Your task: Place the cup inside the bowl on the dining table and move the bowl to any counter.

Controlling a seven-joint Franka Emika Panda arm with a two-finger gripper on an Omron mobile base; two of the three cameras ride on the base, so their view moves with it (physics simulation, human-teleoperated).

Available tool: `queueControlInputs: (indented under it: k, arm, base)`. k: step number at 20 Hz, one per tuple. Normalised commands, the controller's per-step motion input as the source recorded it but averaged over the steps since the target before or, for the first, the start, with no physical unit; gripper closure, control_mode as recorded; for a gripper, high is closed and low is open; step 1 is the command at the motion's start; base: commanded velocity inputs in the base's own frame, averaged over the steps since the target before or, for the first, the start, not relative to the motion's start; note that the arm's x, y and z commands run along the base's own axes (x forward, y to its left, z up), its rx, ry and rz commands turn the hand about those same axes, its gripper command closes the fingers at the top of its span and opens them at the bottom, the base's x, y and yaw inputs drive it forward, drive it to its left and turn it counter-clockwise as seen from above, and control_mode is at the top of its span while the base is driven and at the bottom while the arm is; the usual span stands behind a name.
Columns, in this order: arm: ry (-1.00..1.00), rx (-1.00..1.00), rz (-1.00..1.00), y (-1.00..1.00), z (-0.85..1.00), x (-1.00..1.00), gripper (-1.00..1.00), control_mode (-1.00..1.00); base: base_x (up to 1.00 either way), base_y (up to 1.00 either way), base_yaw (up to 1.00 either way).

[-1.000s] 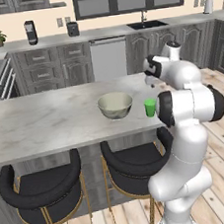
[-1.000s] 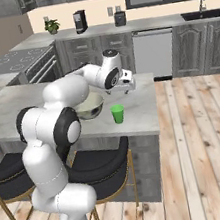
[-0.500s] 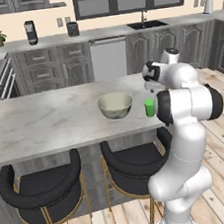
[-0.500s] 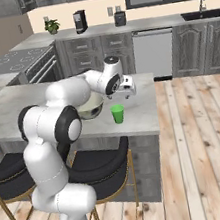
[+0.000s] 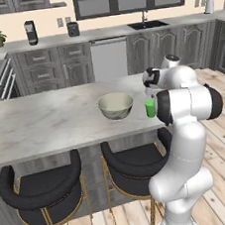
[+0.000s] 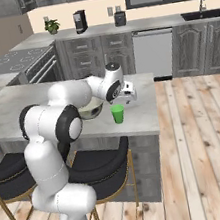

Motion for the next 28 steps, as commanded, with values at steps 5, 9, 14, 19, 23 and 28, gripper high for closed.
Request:
queueControlInputs:
  k: [5, 9, 14, 19, 23, 28]
  arm:
    - [0.0, 0.0, 0.0, 0.0, -0.22, 0.0, -1.0, -1.0]
    - [0.0, 0.0, 0.0, 0.0, -0.18, 0.0, -1.0, -1.0]
    - [0.0, 0.0, 0.0, 0.0, -0.1, 0.16, -1.0, -1.0]
    - [0.0, 0.0, 0.0, 0.0, 0.0, 0.4, -1.0, -1.0]
    - [0.0, 0.0, 0.0, 0.0, 0.0, 0.24, -1.0, -1.0]
    - [0.0, 0.0, 0.0, 0.0, -0.08, 0.0, -1.0, -1.0]
  base:
    - [0.0, 0.0, 0.0]
    - [0.0, 0.0, 0.0]
    - [0.0, 0.0, 0.0]
    - [0.0, 0.0, 0.0]
    - [0.0, 0.0, 0.0]
    - [0.0, 0.0, 0.0]
